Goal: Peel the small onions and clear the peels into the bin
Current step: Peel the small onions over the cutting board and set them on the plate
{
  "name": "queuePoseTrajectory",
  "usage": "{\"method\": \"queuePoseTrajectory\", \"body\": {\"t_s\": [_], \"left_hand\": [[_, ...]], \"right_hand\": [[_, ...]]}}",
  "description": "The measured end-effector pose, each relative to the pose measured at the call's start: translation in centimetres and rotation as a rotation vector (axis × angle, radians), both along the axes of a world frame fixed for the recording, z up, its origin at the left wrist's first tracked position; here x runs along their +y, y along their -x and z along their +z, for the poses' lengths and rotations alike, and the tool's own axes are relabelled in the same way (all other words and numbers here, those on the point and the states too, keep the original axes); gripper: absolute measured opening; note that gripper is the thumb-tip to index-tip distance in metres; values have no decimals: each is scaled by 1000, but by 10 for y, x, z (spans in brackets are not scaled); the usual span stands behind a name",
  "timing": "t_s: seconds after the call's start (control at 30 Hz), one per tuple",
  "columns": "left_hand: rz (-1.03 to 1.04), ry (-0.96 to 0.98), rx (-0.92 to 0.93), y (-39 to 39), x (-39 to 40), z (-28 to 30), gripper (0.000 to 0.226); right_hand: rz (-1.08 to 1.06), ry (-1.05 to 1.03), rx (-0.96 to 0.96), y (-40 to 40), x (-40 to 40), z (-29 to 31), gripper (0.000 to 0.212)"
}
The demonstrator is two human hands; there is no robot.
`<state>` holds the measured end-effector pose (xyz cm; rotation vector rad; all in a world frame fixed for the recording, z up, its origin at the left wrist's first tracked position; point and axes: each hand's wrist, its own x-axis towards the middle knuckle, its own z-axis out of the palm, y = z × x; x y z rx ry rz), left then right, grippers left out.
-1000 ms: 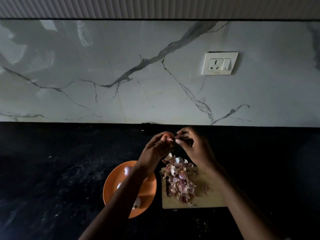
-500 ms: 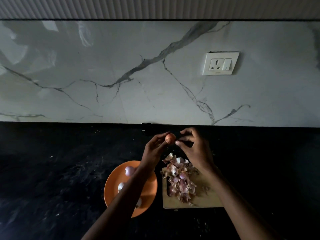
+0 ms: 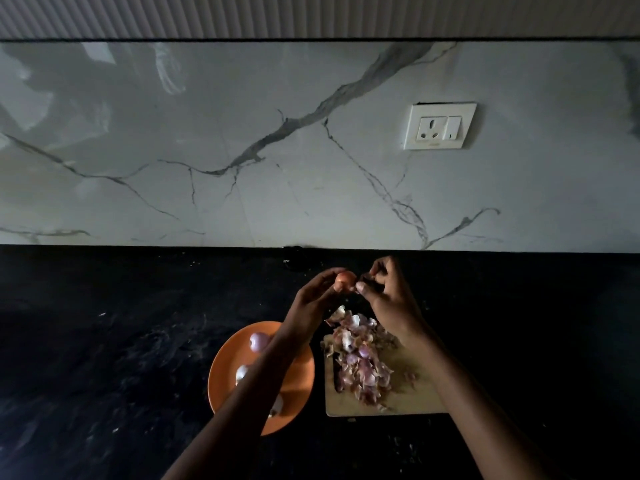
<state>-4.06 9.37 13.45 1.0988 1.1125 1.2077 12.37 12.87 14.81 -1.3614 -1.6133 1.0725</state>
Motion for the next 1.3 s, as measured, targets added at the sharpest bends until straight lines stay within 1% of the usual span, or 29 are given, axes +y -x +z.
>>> {"method": "queuePoseTrajectory", "body": {"t_s": [0.13, 0.27, 0.4, 0.43, 0.47, 0.53, 0.7, 0.73, 0.8, 0.87, 0.93, 1.0, 1.07, 1.13, 1.2, 1.3], "left_hand": [[4, 21, -23, -2, -2, 3, 30], [-12, 37, -67, -3, -2, 6, 30], [18, 107, -201, -4, -2, 7, 39], [38, 123, -234, -3, -1, 7, 40], [54, 135, -247, 0, 0, 5, 37], [74, 154, -253, 3, 1, 3, 32], [69, 196, -243, 2, 3, 2, 32], [66, 200, -225, 2, 4, 2, 32], [68, 203, -203, 2, 5, 1, 32], [72, 194, -186, 2, 5, 1, 33], [67, 181, -170, 0, 6, 0, 34], [62, 165, -145, -3, 7, 0, 34], [58, 157, -135, -8, 8, 0, 34], [41, 156, -134, -12, 8, -1, 33], [9, 161, -136, -14, 7, 0, 32], [-37, 150, -110, -10, 7, 1, 30]], "right_hand": [[-58, 101, 179, 2, 2, 3, 26], [-60, 181, 334, 3, 3, 3, 21], [-101, 254, 524, 0, 4, 9, 25], [-122, 249, 542, -3, 6, 10, 24], [-139, 229, 525, -5, 7, 11, 21], [-125, 154, 389, -11, 8, 10, 15], [88, -93, -60, -14, 9, -5, 16], [116, -142, -165, -15, 8, -9, 17], [139, -206, -312, -17, 6, -14, 30], [131, -222, -294, -20, 4, -15, 43], [116, -302, -255, -19, 5, -11, 48], [105, -413, -271, -16, 7, -7, 51], [82, -493, -313, -11, 7, -3, 53], [49, -531, -309, -8, 8, -2, 51], [20, -522, -282, -7, 9, 0, 48], [44, -496, -269, -10, 9, 1, 45]]}}
